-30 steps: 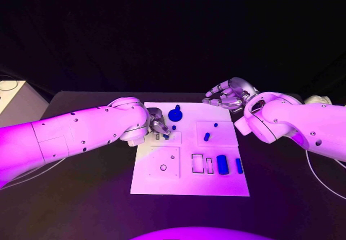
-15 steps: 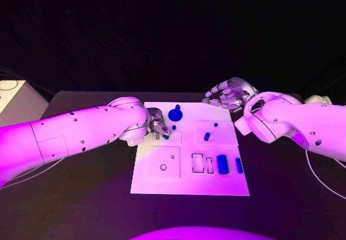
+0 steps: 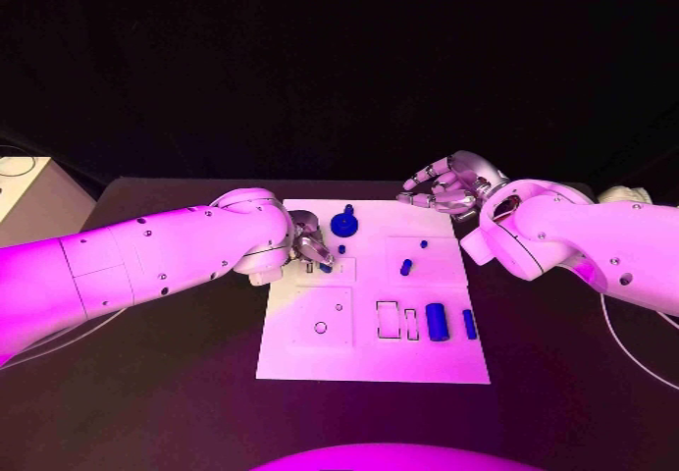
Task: Assemble the parts on the task board
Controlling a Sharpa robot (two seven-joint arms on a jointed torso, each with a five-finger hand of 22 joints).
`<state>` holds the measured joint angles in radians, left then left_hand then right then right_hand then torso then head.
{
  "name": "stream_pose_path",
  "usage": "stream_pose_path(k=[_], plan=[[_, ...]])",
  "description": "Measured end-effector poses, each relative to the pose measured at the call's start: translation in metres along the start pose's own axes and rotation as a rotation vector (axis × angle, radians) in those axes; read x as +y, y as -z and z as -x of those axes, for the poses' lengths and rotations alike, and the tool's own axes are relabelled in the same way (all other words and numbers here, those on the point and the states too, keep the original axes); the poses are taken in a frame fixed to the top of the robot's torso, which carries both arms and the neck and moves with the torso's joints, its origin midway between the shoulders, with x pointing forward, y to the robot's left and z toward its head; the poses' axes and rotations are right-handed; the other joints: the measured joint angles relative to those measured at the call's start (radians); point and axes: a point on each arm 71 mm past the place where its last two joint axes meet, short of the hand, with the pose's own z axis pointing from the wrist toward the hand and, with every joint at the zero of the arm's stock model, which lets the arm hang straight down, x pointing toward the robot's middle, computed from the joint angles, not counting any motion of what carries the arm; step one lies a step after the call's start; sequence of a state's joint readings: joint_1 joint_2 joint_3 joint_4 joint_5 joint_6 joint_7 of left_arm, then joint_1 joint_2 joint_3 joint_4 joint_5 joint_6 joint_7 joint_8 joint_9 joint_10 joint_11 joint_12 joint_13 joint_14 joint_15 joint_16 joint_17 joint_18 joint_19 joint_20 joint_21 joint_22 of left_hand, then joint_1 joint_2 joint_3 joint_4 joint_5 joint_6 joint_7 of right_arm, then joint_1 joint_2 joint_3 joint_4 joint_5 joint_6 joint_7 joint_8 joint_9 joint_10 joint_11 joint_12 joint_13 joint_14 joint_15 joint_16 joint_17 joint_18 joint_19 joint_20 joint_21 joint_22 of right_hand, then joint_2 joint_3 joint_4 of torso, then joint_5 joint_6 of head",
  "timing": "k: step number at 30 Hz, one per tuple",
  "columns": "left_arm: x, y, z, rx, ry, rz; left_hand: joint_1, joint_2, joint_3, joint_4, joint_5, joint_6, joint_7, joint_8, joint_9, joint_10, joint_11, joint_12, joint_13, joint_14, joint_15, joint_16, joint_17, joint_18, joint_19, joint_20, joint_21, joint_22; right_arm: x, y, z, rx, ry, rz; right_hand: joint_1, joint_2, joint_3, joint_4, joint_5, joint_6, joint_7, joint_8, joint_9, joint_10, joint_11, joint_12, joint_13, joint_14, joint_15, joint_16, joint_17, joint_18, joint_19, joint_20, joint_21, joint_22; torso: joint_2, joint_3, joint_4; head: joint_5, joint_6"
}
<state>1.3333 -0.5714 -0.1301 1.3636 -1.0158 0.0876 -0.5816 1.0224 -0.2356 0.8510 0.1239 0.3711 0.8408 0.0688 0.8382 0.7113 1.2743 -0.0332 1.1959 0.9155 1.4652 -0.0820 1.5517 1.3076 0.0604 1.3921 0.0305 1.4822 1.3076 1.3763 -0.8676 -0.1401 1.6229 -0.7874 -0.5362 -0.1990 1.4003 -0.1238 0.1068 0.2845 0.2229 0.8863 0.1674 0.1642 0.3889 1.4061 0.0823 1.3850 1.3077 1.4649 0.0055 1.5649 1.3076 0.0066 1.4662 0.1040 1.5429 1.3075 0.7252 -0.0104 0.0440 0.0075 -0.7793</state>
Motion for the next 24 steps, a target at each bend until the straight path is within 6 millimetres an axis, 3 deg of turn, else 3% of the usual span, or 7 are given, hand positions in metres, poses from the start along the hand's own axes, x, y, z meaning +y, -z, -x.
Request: stream_pose_path(k=[24], plan=[[-0.0026,-0.0024,0.0016,0.017,-0.030,0.010,-0.032,0.032,-0.015,-0.015,-0.005,0.012,-0.001,0.012,0.000,0.024,-0.013,0.018,0.039,0.000,-0.007,0.012,0.000,0.000,0.014,-0.007,0.008,0.000,-0.0005,0.0006,0.0005,0.000,0.001,-0.001,-0.004,-0.004,0.000,0.000,0.000,0.000,0.000,0.000,0.000,0.000,0.000,0.000,0.000,0.000,0.000,0.000,0.000,0.000,0.000,0.000,0.000,0.001,0.000,0.0007,-0.0009,-0.002,-0.009]])
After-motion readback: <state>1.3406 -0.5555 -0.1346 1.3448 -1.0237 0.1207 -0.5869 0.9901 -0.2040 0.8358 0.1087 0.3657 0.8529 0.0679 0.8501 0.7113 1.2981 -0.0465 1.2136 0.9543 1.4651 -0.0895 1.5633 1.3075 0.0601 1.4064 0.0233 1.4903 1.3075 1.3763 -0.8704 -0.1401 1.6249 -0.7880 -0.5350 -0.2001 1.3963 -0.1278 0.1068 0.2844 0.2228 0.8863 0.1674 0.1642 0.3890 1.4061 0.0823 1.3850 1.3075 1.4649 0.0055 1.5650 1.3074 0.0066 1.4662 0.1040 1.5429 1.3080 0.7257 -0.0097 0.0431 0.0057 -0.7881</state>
